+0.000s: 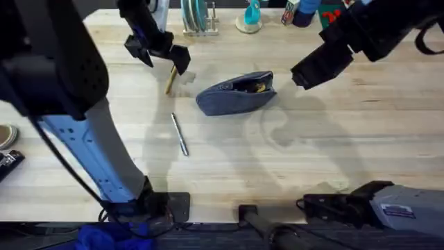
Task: Unzip the bag, pick up the pens from the table one at a time and place them inside, then zip the bag closed.
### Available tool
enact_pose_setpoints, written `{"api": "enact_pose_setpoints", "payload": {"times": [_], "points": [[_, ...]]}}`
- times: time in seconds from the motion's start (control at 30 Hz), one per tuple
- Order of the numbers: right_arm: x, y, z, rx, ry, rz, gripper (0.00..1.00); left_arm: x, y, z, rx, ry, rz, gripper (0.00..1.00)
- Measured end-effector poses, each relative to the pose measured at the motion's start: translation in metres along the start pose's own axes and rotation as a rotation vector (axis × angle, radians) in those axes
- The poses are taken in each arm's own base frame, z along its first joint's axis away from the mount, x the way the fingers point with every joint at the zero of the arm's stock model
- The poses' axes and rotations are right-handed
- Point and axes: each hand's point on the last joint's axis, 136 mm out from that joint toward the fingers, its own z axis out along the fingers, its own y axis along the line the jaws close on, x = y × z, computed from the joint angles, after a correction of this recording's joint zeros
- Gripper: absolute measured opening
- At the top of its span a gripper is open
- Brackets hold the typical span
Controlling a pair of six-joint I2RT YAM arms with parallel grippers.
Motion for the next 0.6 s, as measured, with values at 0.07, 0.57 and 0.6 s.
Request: {"api": "enact_pose_setpoints", "payload": {"times": [0.07, 0.57, 0.6], "points": [[0.000, 0.000, 0.000, 0.000, 0.000, 0.000, 0.996, 0.002, -0.003, 0.010, 0.008, 0.027, 0.005, 0.995], [0.000, 0.000, 0.000, 0.000, 0.000, 0.000, 0.996, -0.002, -0.015, 0.028, 0.007, 0.041, 0.023, 0.943], [0.000, 0.000, 0.000, 0.000, 0.000, 0.000, 0.996, -0.001, -0.015, 0.028, 0.004, 0.040, 0.023, 0.932]]}}
